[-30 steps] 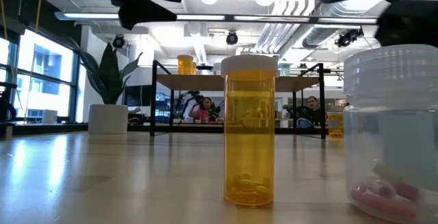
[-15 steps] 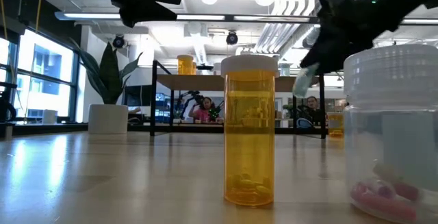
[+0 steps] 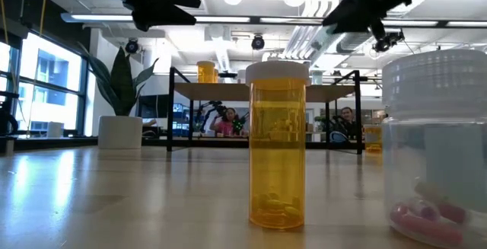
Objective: Pick and place medicine bottles onto shelf by color
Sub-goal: Put the top green pill bottle aligned with the other green pill bottle on the shelf
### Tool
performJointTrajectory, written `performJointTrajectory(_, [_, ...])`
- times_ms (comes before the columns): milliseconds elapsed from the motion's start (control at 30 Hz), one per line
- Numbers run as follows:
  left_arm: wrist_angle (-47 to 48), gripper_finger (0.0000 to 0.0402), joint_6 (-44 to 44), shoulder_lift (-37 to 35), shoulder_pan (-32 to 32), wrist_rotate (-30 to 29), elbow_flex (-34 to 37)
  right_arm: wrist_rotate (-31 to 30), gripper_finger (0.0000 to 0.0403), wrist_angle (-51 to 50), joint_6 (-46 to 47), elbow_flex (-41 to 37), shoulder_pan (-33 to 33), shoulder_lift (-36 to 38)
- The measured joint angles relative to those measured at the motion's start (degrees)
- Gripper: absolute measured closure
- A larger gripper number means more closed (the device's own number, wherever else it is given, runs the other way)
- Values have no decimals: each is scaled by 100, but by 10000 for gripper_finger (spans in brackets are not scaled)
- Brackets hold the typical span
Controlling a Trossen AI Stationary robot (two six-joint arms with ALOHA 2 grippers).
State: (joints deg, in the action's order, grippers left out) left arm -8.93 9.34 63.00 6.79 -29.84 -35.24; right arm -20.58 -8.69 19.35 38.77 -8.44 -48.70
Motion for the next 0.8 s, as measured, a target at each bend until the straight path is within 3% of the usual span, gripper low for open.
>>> performJointTrajectory(233, [7, 133, 4, 0, 0, -4, 0, -290, 295, -1556, -429, 1125, -812, -261])
performJointTrajectory(533, [4, 133, 7, 0, 0, -20, 0, -285, 295, -2799, -443, 2151, -1547, -1085])
performJointTrajectory(800, [7, 133, 48, 0, 0, -20, 0, 481, 295, -2878, -443, 2273, -1904, -1829])
